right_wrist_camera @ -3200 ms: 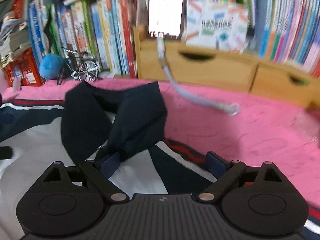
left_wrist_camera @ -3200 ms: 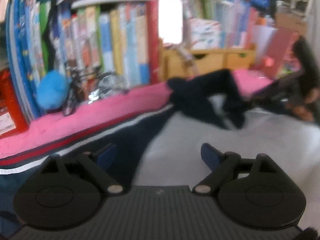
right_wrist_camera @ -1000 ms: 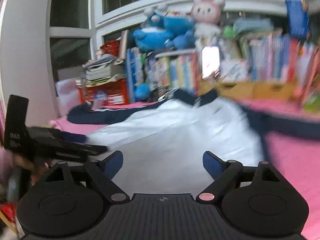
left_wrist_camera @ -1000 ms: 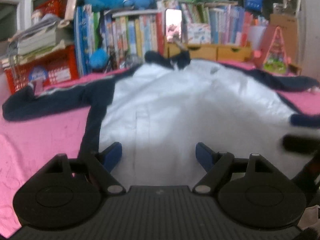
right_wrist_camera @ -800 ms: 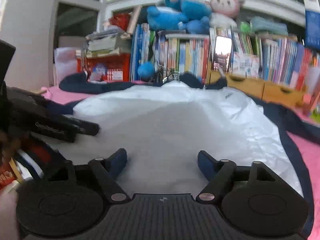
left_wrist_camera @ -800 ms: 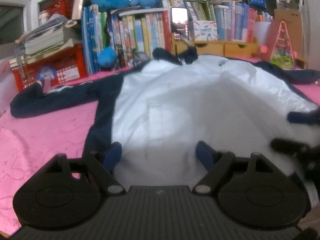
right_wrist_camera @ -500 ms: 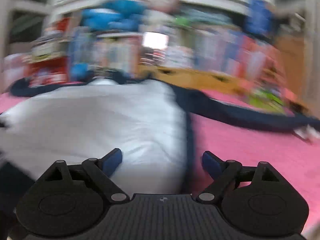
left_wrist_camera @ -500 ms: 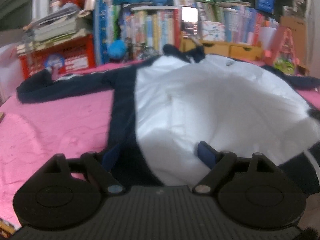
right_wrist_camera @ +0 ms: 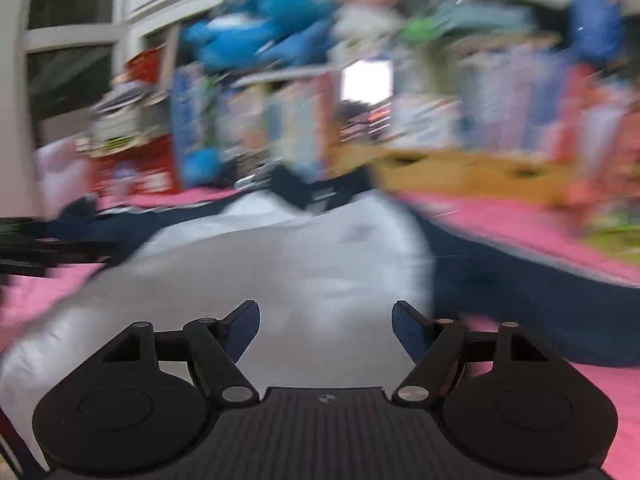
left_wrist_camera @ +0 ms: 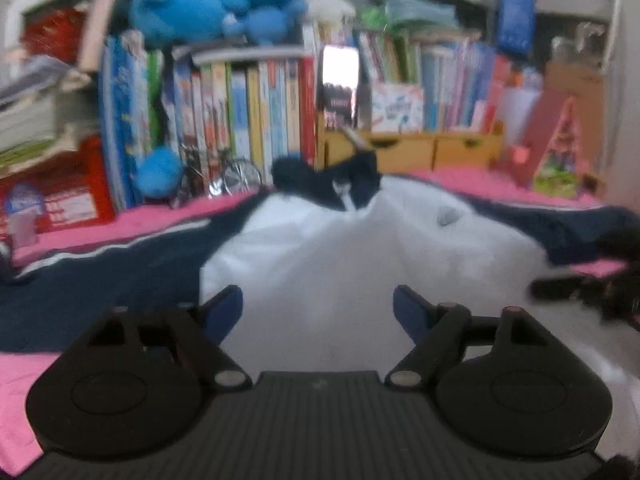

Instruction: Fold clothes

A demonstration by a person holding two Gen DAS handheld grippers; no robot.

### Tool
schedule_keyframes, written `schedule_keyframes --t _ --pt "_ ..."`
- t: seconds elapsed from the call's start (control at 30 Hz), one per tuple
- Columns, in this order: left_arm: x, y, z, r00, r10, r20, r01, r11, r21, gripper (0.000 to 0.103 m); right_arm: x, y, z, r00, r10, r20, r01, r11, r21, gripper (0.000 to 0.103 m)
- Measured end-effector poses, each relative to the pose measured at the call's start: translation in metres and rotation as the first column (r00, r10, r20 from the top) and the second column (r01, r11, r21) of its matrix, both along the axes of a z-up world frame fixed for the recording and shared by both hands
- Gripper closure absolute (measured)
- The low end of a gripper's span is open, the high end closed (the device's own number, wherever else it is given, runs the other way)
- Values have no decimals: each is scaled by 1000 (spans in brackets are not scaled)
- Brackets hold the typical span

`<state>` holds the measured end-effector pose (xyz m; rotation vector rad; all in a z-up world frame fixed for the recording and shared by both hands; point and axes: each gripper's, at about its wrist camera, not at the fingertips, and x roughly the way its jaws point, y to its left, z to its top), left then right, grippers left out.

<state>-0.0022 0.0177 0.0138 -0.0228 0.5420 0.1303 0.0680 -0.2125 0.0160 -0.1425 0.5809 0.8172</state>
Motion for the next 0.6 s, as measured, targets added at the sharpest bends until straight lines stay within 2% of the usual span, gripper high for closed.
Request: schedule_keyframes --t 0.1,0.17,0.2,0.23,0.37,0.47,0.5,0.53,0.57,0.6 --pt "32 5 -25 994 45 -99 -41 998 38 36 41 37 -19 998 4 -67 -6 1000 -22 34" --pt "41 12 -39 987 78 -144 -68 995 71 34 74 43 -32 992 -44 -116 38 998 -54 44" --pt "39 20 -41 988 88 -126 -80 994 70 31 87 43 -38 990 -65 -125 57 996 -65 53" --pt "40 29 -40 986 103 -132 -99 994 36 30 94 41 -41 993 -83 -83 74 992 -105 62" --pt "45 56 -39 974 184 -133 -180 983 42 27 131 17 -45 978 -194 71 205 954 -219 63" --pt "50 72 -39 961 243 -133 -234 969 75 28 168 -18 -45 914 -368 168 401 880 -253 61" --pt "52 76 -39 957 260 -131 -250 964 89 28 176 -30 -41 889 -421 181 456 853 -253 47" --pt "53 80 -39 951 279 -130 -267 958 107 28 185 -39 -38 858 -480 181 512 820 -256 42" --pt "54 82 -38 942 310 -125 -291 945 150 35 192 -49 -35 841 -516 162 541 801 -256 43" --pt "54 82 -34 936 332 -118 -309 934 180 47 195 -57 -32 824 -547 147 566 783 -260 47"
